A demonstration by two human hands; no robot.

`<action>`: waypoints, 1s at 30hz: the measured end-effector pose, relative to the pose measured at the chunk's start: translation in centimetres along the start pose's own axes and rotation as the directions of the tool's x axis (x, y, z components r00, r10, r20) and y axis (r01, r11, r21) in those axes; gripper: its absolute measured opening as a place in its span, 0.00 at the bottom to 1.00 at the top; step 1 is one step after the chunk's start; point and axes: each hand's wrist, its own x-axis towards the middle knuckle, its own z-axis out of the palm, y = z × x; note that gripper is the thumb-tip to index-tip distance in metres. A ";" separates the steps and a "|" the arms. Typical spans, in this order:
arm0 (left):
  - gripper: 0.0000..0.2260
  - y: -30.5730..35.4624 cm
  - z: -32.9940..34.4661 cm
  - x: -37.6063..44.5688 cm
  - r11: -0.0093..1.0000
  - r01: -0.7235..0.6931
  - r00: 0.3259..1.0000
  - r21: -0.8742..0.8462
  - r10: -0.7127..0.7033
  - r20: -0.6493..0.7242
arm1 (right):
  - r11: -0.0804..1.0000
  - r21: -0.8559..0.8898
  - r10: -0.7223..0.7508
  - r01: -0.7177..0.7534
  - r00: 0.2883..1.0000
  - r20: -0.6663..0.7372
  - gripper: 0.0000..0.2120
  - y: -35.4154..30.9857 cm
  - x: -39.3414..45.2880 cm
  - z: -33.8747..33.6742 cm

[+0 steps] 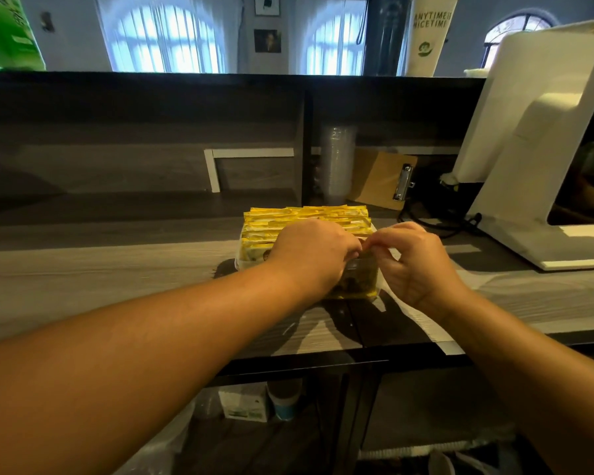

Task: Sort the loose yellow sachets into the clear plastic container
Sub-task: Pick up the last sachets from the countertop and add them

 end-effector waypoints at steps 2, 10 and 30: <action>0.12 0.1 0.1 0.2 1.000 -0.002 1.000 0.001 0.002 -0.006 | 0.998 0.044 0.038 -0.038 0.999 0.002 0.08 -0.2 0.1 -0.2; 0.36 -5.7 -3.0 -0.3 0.969 0.181 0.955 -0.168 -0.133 0.264 | 0.984 -0.167 0.015 0.063 0.902 0.431 0.41 -3.0 5.0 -3.6; 0.54 -10.4 -0.8 2.0 0.994 0.080 0.885 -0.069 -0.039 0.463 | 0.725 -0.572 0.009 0.383 0.825 0.564 0.50 -3.6 8.8 1.5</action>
